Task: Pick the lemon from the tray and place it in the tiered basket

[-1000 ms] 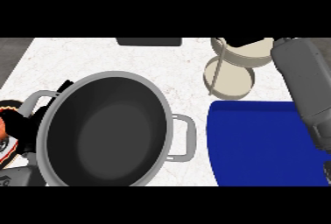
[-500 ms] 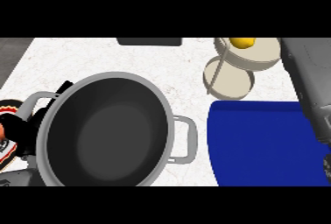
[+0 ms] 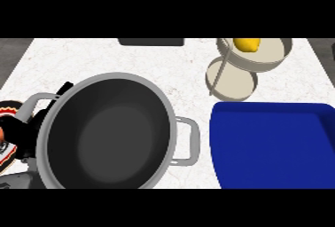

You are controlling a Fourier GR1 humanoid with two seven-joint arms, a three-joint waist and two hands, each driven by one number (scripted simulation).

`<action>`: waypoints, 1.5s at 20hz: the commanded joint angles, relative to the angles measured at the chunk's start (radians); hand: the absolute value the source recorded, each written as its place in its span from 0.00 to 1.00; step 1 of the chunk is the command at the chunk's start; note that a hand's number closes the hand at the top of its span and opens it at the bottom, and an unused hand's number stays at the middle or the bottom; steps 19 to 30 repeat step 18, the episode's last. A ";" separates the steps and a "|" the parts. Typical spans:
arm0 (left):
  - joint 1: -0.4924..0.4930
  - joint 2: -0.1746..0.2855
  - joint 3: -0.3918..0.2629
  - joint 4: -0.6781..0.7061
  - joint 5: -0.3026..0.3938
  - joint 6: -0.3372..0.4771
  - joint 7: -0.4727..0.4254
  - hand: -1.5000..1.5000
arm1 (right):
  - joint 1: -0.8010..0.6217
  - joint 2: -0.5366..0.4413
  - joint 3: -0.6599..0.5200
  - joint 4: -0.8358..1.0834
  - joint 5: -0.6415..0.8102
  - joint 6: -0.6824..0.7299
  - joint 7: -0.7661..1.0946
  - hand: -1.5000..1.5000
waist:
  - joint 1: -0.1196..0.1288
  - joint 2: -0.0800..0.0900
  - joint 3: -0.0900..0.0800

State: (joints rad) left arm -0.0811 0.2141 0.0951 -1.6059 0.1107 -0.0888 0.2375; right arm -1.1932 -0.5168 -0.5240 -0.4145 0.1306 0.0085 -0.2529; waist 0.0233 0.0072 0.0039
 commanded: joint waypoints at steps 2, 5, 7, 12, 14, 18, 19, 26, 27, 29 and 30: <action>0.021 0.005 -0.007 -0.036 0.029 -0.033 0.038 0.50 | 0.004 -0.164 -0.082 0.049 -0.055 0.020 0.025 0.00 | 0.010 0.004 -0.002; 0.007 -0.019 -0.022 0.034 -0.026 -0.004 -0.030 0.50 | 0.039 -0.235 -0.102 0.093 -0.066 0.064 -0.015 0.00 | 0.010 0.010 -0.002; -0.062 -0.008 0.002 0.062 0.000 -0.008 -0.002 0.50 | 0.066 -0.313 -0.126 0.116 -0.081 0.115 -0.017 0.00 | 0.004 0.017 -0.001; -0.007 -0.025 -0.015 0.053 -0.033 -0.002 -0.050 0.50 | 0.112 -0.428 -0.142 0.156 -0.086 0.199 -0.046 0.00 | 0.014 0.016 -0.001; 0.000 -0.016 -0.030 0.017 -0.023 -0.028 -0.027 0.50 | 0.149 -0.425 -0.153 0.180 -0.094 0.215 -0.091 0.00 | 0.023 0.018 0.000; -0.030 -0.025 -0.019 0.065 -0.021 -0.018 -0.034 0.50 | 0.122 -0.524 -0.152 0.194 -0.092 0.299 -0.042 0.00 | 0.026 0.024 0.001; -0.030 -0.025 -0.019 0.065 -0.021 -0.018 -0.034 0.50 | 0.122 -0.524 -0.152 0.194 -0.092 0.299 -0.042 0.00 | 0.026 0.024 0.001; -0.030 -0.025 -0.019 0.065 -0.021 -0.018 -0.034 0.50 | 0.122 -0.524 -0.152 0.194 -0.092 0.299 -0.042 0.00 | 0.026 0.024 0.001; -0.030 -0.025 -0.019 0.065 -0.021 -0.018 -0.034 0.50 | 0.122 -0.524 -0.152 0.194 -0.092 0.299 -0.042 0.00 | 0.026 0.024 0.001; -0.030 -0.025 -0.019 0.065 -0.021 -0.018 -0.034 0.50 | 0.122 -0.524 -0.152 0.194 -0.092 0.299 -0.042 0.00 | 0.026 0.024 0.001; -0.030 -0.025 -0.019 0.065 -0.021 -0.018 -0.034 0.50 | 0.122 -0.524 -0.152 0.194 -0.092 0.299 -0.042 0.00 | 0.026 0.024 0.001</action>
